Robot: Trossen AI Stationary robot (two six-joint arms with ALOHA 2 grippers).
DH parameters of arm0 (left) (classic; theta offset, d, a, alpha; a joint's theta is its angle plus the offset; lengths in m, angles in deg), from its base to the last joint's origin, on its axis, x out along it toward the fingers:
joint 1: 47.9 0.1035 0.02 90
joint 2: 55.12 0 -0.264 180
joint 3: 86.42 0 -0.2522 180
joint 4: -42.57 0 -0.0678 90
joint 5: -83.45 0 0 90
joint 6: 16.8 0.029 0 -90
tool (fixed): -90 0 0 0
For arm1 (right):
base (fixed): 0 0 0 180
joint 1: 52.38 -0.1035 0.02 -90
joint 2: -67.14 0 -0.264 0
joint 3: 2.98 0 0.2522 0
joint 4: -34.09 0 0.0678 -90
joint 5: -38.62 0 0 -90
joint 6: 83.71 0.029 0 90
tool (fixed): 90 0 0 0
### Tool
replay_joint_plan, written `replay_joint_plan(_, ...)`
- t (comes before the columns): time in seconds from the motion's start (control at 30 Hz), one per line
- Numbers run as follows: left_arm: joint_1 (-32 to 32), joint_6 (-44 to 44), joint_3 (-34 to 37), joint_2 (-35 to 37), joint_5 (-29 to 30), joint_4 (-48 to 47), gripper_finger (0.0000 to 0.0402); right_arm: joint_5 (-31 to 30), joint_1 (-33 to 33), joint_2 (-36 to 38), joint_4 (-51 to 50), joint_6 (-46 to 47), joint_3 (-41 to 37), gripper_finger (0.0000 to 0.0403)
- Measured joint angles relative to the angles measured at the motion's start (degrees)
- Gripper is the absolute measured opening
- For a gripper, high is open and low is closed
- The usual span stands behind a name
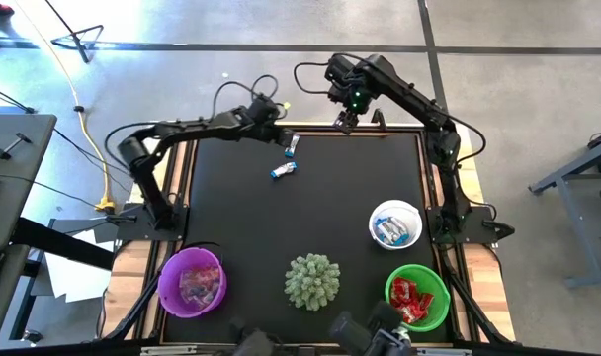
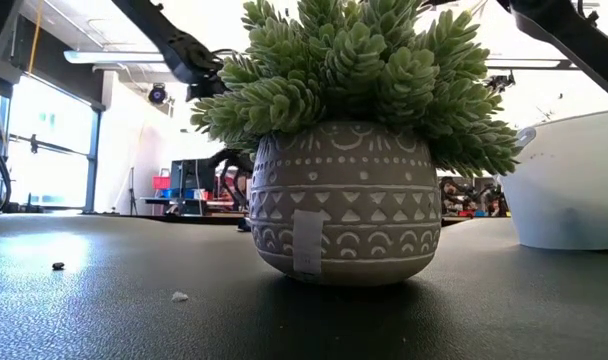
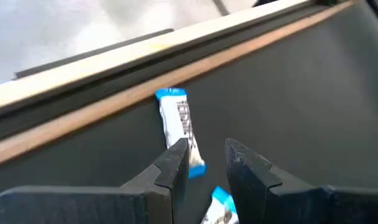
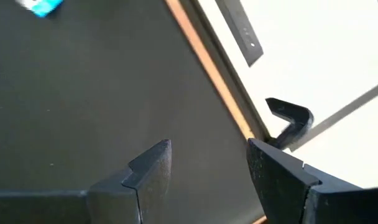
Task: Sort candy
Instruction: Put the white candy wrapper into the white bucket
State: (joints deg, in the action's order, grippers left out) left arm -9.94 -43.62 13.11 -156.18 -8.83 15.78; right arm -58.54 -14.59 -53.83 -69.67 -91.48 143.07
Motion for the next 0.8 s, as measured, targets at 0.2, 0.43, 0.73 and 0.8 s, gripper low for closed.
replay_joint_plan(0.2,-2.8,0.9,-12.8,-7.9,7.8,-13.1,0.0090,-3.3,1.3,0.0,0.0,0.4,0.0,0.0206)
replay_joint_plan(0.43,-5.3,2.5,-23.4,-15.2,11.4,-21.3,0.0090,-4.5,2.3,0.0,0.0,-0.2,0.0,0.0206)
replay_joint_plan(0.73,-6.5,7.0,-25.5,-20.3,13.5,-22.2,0.0091,-4.6,3.5,-0.1,0.0,-0.7,0.0,0.0206)
replay_joint_plan(0.8,-6.5,7.7,-25.5,-20.9,13.6,-23.1,0.0095,-4.6,3.5,-0.1,0.0,-1.4,0.0,0.0206)
